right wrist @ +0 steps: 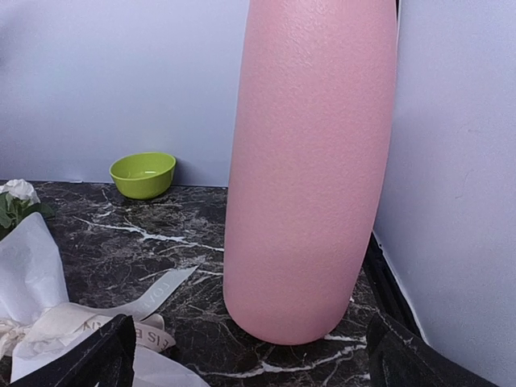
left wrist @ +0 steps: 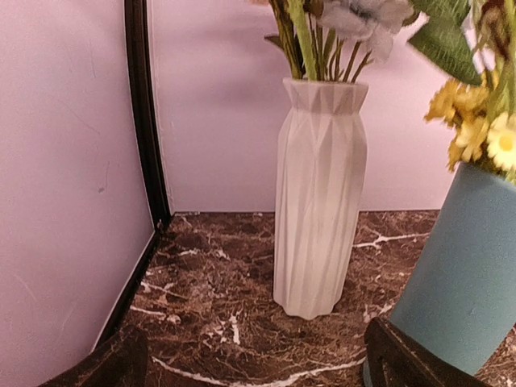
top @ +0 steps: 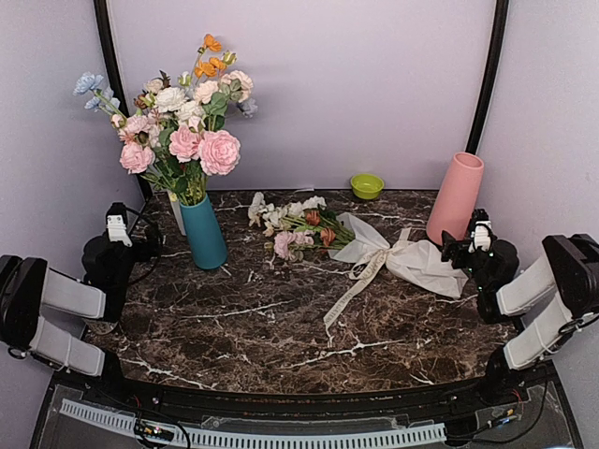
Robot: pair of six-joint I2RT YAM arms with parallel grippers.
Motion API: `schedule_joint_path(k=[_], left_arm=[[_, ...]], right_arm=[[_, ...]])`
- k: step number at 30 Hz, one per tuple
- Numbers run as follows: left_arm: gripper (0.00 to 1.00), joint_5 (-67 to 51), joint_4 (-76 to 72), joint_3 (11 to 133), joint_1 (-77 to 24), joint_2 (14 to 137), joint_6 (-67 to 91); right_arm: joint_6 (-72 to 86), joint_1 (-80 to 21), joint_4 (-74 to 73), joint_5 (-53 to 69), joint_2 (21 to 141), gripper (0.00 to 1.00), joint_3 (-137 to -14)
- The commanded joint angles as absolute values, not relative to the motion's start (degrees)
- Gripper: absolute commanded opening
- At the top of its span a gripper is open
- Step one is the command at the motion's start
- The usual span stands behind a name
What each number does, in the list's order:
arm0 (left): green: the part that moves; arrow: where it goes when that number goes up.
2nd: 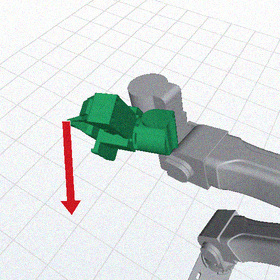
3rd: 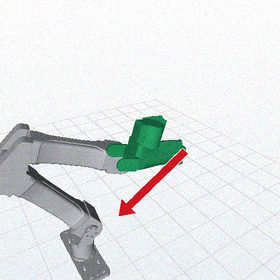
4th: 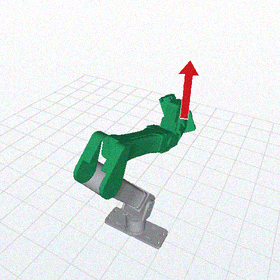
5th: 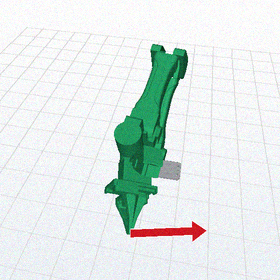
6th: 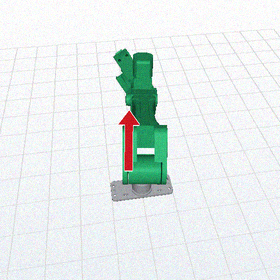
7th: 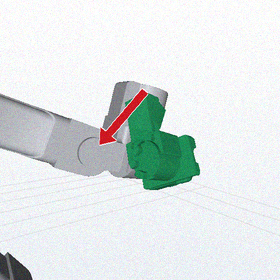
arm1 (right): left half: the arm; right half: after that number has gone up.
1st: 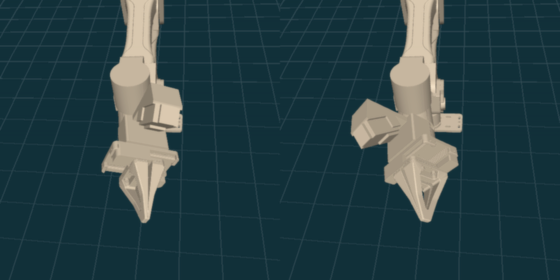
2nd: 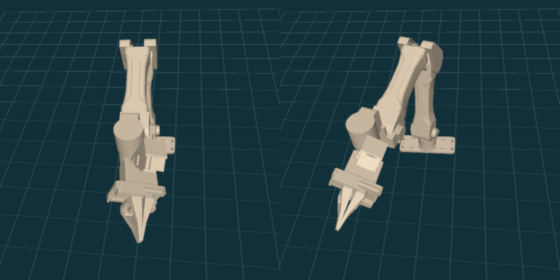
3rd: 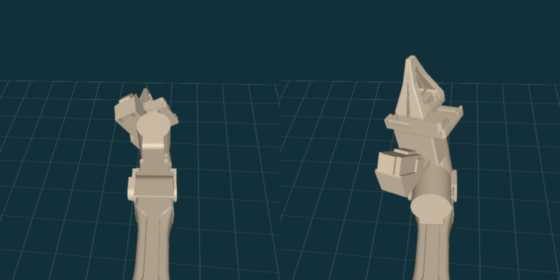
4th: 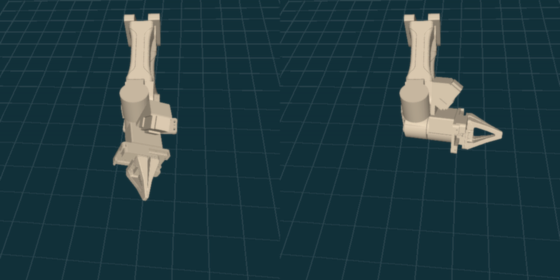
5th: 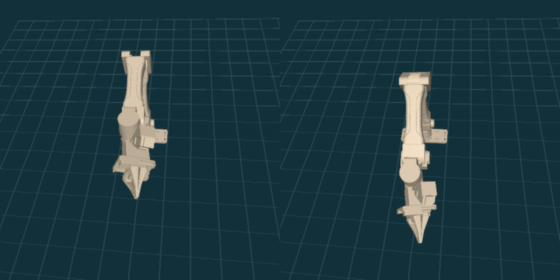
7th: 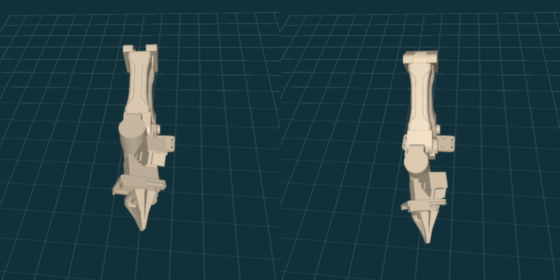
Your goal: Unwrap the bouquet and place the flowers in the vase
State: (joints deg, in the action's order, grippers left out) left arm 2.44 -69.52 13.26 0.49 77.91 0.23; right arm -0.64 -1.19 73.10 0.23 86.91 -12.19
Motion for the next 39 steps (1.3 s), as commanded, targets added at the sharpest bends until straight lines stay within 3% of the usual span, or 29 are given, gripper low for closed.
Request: schedule_joint_path(k=[1, 5, 19, 28, 31, 34, 39], left_arm=[[0.96, 0.7, -61.9, 12.7, 0.8, 69.4, -1.4], [0.96, -0.6, -53.9, 12.6, 0.8, 61.0, -0.9], [0.99, 0.0, -17.8, 16.1, 0.8, 35.0, 9.2], [0.99, -2.5, 5.8, 27.7, 0.8, 35.6, 20.7], [0.99, -5.4, 11.2, 31.5, 0.8, 36.4, 22.6], [0.99, -10.3, 14.4, 34.6, 0.8, 37.4, 19.7], [0.99, -6.8, 19.1, 36.0, 0.8, 34.4, 22.7]], right_arm=[[-2.7, -2.4, 71.5, 1.1, 81.4, 0.99, -12.0], [-3.0, -3.3, 65.5, 0.6, 73.3, 0.99, -11.7], [-4.9, -12.9, 22.6, -1.6, 49.1, 0.99, -24.7], [6.4, -14.0, 1.1, 8.6, 49.3, 0.99, -40.6], [19.7, -14.0, 1.2, 10.6, 49.5, 0.99, -43.6], [21.3, -13.9, 1.2, 16.6, 49.3, 0.99, -44.3], [22.7, -14.0, 3.1, 26.0, 54.3, 0.99, -44.5]])
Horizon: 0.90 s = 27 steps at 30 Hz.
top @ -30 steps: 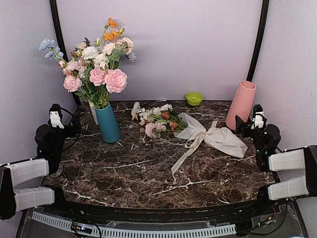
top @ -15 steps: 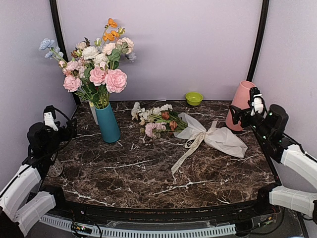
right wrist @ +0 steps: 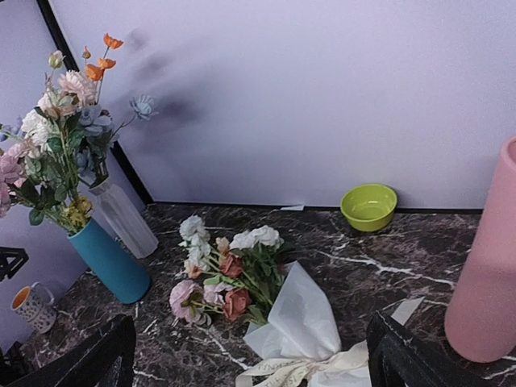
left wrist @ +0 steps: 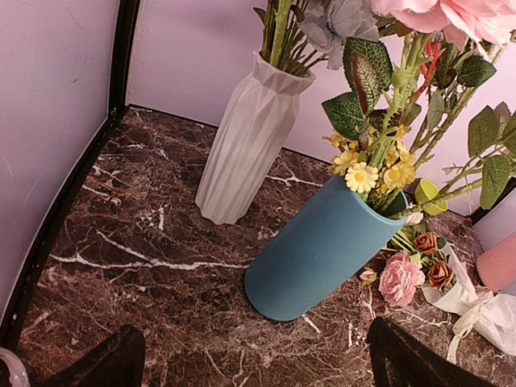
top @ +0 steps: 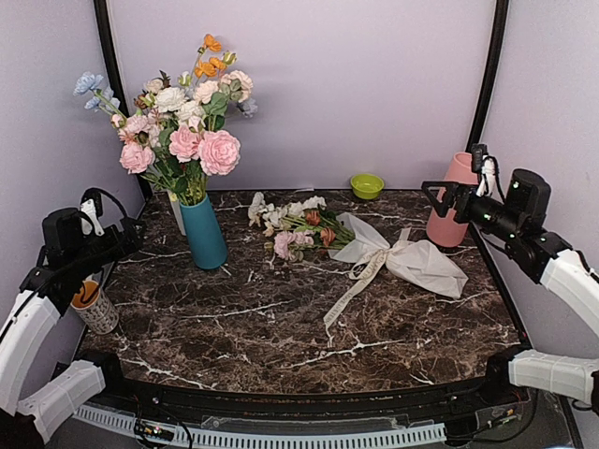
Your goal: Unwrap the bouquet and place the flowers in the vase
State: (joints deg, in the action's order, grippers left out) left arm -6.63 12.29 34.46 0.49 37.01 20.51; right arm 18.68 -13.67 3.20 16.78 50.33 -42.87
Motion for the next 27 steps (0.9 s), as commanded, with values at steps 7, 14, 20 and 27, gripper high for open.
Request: schedule_joint_path(k=[7, 14, 20, 27], left_arm=[[0.95, -13.6, 26.8, 42.1, 0.7, 37.7, 24.3], [0.89, -16.1, 32.9, 44.6, 0.8, 40.3, 25.4], [0.87, -17.3, 35.5, 45.2, 0.7, 37.7, 25.9], [0.99, -13.9, 37.2, 42.5, 0.7, 34.6, 27.7]], right_arm=[[9.3, -18.5, -12.8, 22.1, 68.5, 0.99, -57.8], [-0.3, -24.1, -24.9, 11.1, 86.1, 0.99, -70.5], [0.2, -24.4, -30.0, 3.8, 98.6, 0.99, -80.3], [3.4, -24.4, -36.4, 1.3, 110.4, 0.99, -87.8]])
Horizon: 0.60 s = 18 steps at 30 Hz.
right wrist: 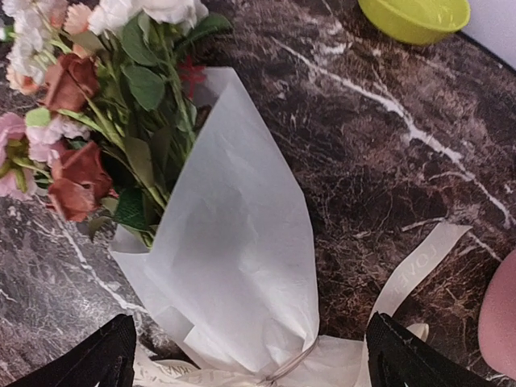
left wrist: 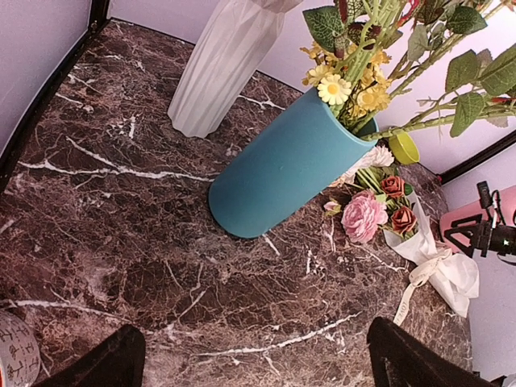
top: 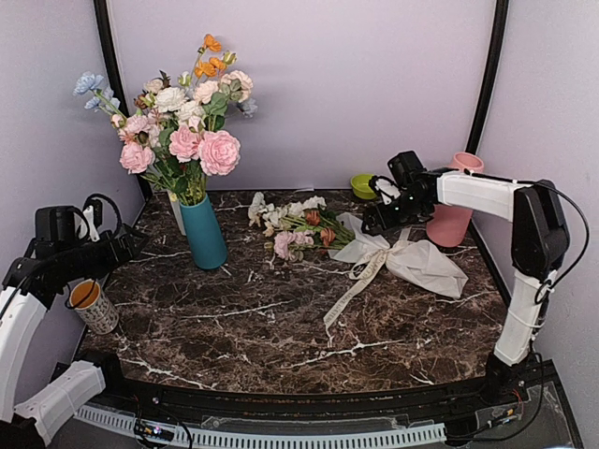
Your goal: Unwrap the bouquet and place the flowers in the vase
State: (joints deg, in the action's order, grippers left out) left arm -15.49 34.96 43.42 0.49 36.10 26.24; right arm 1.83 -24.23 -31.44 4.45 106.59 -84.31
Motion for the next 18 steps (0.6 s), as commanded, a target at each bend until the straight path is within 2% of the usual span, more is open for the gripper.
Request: schedule_joint_path(k=[1, 7, 18], left_arm=[[0.99, -13.4, 37.0, 42.3, 0.7, 34.2, 28.1], [0.99, -12.3, 36.8, 41.3, 0.7, 34.9, 29.1], [0.99, -10.6, 31.1, 37.3, 0.7, 36.3, 30.2]], right_arm=[[3.5, -24.4, -37.1, 1.3, 111.6, 0.99, -88.4], [5.3, -24.5, -41.4, 4.1, 116.3, 0.99, -90.2], [8.3, -26.0, -46.6, 11.5, 117.4, 0.92, -87.1]])
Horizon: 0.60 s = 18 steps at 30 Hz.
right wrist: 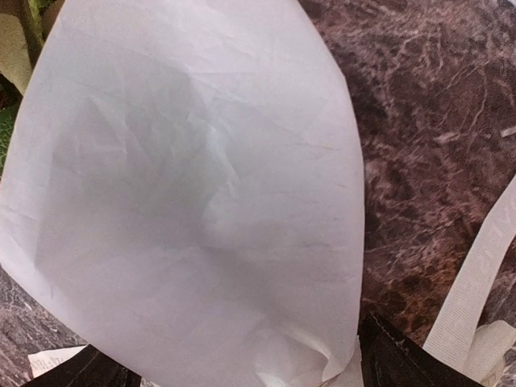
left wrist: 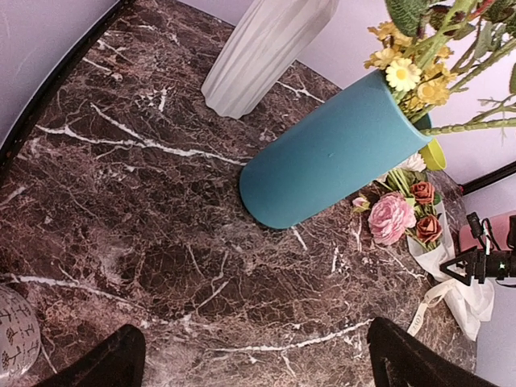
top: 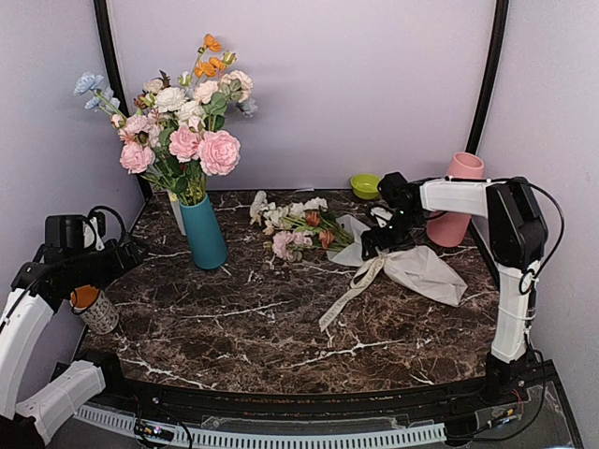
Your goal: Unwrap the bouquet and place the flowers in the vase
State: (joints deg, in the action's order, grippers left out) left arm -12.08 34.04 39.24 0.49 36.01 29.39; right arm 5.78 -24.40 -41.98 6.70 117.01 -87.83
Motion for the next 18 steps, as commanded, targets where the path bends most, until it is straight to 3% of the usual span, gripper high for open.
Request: schedule_joint_path(k=[1, 11, 18], left_arm=[[0.99, -10.2, 30.9, 37.1, 0.7, 36.3, 30.2], [0.99, -8.1, 29.6, 35.8, 0.6, 36.9, 30.4], [0.99, -8.1, 29.5, 35.8, 0.7, 39.6, 30.3]], right_arm=[[9.3, -26.5, -47.2, 12.4, 117.3, 0.92, -87.3], [18.7, -32.3, -43.1, 33.7, 111.6, 0.94, -85.1], [15.3, -32.3, -48.8, 16.1, 109.4, 0.95, -85.7]])
